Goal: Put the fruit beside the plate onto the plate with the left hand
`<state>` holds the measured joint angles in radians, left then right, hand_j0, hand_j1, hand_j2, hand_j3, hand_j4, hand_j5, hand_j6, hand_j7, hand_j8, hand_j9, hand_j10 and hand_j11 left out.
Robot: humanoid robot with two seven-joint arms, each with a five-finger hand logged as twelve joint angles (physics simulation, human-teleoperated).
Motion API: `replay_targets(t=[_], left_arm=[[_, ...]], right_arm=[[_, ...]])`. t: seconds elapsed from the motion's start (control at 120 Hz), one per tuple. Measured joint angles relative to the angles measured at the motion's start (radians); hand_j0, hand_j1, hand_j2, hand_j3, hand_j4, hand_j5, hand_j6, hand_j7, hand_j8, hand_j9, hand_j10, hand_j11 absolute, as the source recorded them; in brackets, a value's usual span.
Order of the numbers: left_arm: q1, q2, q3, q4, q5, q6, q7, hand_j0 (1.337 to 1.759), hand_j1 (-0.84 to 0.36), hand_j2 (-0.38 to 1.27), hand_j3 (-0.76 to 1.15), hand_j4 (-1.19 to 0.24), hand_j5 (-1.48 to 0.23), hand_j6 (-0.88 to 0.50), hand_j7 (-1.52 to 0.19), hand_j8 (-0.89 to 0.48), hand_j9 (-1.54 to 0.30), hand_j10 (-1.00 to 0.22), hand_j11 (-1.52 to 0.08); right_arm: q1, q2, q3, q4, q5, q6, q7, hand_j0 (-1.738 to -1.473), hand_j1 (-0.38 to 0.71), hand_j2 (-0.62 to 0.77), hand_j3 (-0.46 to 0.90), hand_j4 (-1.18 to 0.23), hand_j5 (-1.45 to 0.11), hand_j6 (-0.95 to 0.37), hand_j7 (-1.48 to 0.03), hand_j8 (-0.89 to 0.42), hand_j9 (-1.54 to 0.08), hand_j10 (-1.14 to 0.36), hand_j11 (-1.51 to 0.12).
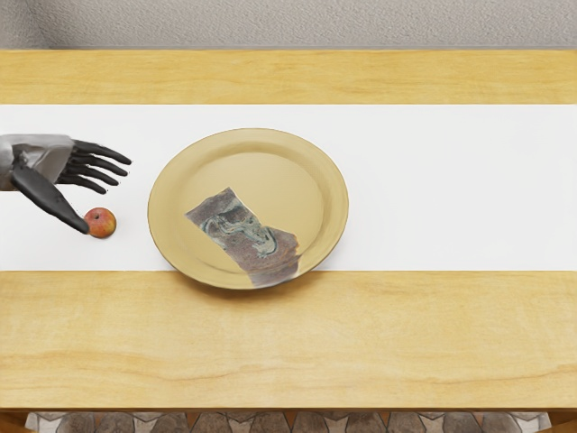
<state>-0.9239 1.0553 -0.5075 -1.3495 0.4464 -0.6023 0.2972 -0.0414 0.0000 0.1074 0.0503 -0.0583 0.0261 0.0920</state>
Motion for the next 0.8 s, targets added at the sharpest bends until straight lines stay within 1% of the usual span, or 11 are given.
replay_targets(t=[0.092, 0.15, 0.225, 0.283, 0.317, 0.375, 0.442, 0.5, 0.65, 0.742, 0.8], left_arm=[[0.001, 0.038, 0.004, -0.07, 0.077, 0.061, 0.003, 1.658, 0.05, 0.05, 0.0, -0.25, -0.32, -0.25, -0.32, -0.25, -0.32, -0.25, -0.32], [0.0, 0.04, 0.005, -0.093, 0.128, 0.103, 0.007, 1.658, 0.05, 0.05, 0.0, -0.25, -0.32, -0.25, -0.32, -0.25, -0.32, -0.25, -0.32], [-0.025, 0.027, 0.007, -0.108, 0.191, 0.162, 0.028, 1.658, 0.05, 0.05, 0.0, -0.25, -0.32, -0.25, -0.32, -0.25, -0.32, -0.25, -0.32], [-0.031, 0.015, 0.017, -0.115, 0.25, 0.224, 0.052, 1.658, 0.05, 0.05, 0.0, -0.25, -0.32, -0.25, -0.32, -0.25, -0.32, -0.25, -0.32], [-0.05, 0.009, 0.034, -0.117, 0.284, 0.265, 0.065, 1.658, 0.05, 0.05, 0.0, -0.25, -0.32, -0.25, -0.32, -0.25, -0.32, -0.25, -0.32], [-0.095, -0.021, 0.084, -0.12, 0.334, 0.343, 0.084, 1.658, 0.05, 0.05, 0.0, -0.25, -0.32, -0.25, -0.32, -0.25, -0.32, -0.25, -0.32], [-0.112, -0.069, 0.149, -0.121, 0.397, 0.429, 0.113, 1.658, 0.05, 0.05, 0.0, -0.25, -0.32, -0.25, -0.32, -0.25, -0.32, -0.25, -0.32], [-0.117, -0.095, 0.207, -0.122, 0.443, 0.5, 0.14, 1.658, 0.05, 0.05, 0.0, -0.25, -0.32, -0.26, -0.32, -0.25, -0.32, -0.25, -0.32], [-0.128, -0.117, 0.346, -0.133, 0.543, 0.658, 0.205, 1.658, 0.05, 0.05, 0.0, -0.25, -0.32, -0.26, -0.32, -0.26, -0.32, -0.25, -0.32], [-0.131, -0.152, 0.402, -0.143, 0.604, 0.718, 0.258, 1.658, 0.05, 0.05, 0.0, -0.26, -0.32, -0.26, -0.32, -0.26, -0.32, -0.25, -0.32], [-0.131, -0.172, 0.425, -0.147, 0.635, 0.743, 0.282, 1.658, 0.06, 0.05, 0.0, -0.26, -0.32, -0.26, -0.32, -0.26, -0.32, -0.26, -0.32]], right_arm=[[0.0, 0.0, 0.0, 0.0, 0.0, 0.0, 0.0, -1.658, -0.3, -0.01, 0.0, -0.04, -0.05, -0.04, -0.05, -0.04, -0.05, -0.04, -0.05], [0.0, 0.0, 0.0, 0.0, 0.0, 0.0, 0.0, -1.658, -0.3, -0.01, 0.0, -0.04, -0.05, -0.04, -0.05, -0.04, -0.05, -0.04, -0.05], [0.0, 0.0, 0.0, 0.0, 0.0, 0.0, 0.0, -1.658, -0.3, -0.01, 0.0, -0.04, -0.05, -0.04, -0.05, -0.04, -0.05, -0.04, -0.05], [0.0, 0.0, 0.0, 0.0, 0.0, 0.0, 0.0, -1.658, -0.3, -0.01, 0.0, -0.04, -0.05, -0.04, -0.05, -0.04, -0.05, -0.04, -0.05], [0.0, 0.0, 0.0, 0.0, 0.0, 0.0, 0.0, -1.658, -0.3, -0.01, 0.0, -0.04, -0.05, -0.04, -0.05, -0.04, -0.05, -0.04, -0.05], [0.0, 0.0, 0.0, 0.0, 0.0, 0.0, 0.0, -1.658, -0.3, -0.01, 0.0, -0.04, -0.05, -0.04, -0.05, -0.04, -0.05, -0.04, -0.05], [0.0, 0.0, 0.0, 0.0, 0.0, 0.0, 0.0, -1.658, -0.3, -0.01, 0.0, -0.04, -0.05, -0.04, -0.05, -0.04, -0.05, -0.04, -0.05], [0.0, 0.0, 0.0, 0.0, 0.0, 0.0, 0.0, -1.658, -0.3, -0.01, 0.0, -0.04, -0.05, -0.04, -0.05, -0.04, -0.05, -0.04, -0.05], [0.0, 0.0, 0.0, 0.0, 0.0, 0.0, 0.0, -1.658, -0.3, -0.01, 0.0, -0.04, -0.05, -0.04, -0.05, -0.04, -0.05, -0.04, -0.05], [0.0, 0.0, 0.0, 0.0, 0.0, 0.0, 0.0, -1.658, -0.3, -0.01, 0.0, -0.04, -0.05, -0.04, -0.05, -0.04, -0.05, -0.04, -0.05], [0.0, 0.0, 0.0, 0.0, 0.0, 0.0, 0.0, -1.658, -0.3, -0.01, 0.0, -0.04, -0.05, -0.04, -0.05, -0.04, -0.05, -0.04, -0.05]])
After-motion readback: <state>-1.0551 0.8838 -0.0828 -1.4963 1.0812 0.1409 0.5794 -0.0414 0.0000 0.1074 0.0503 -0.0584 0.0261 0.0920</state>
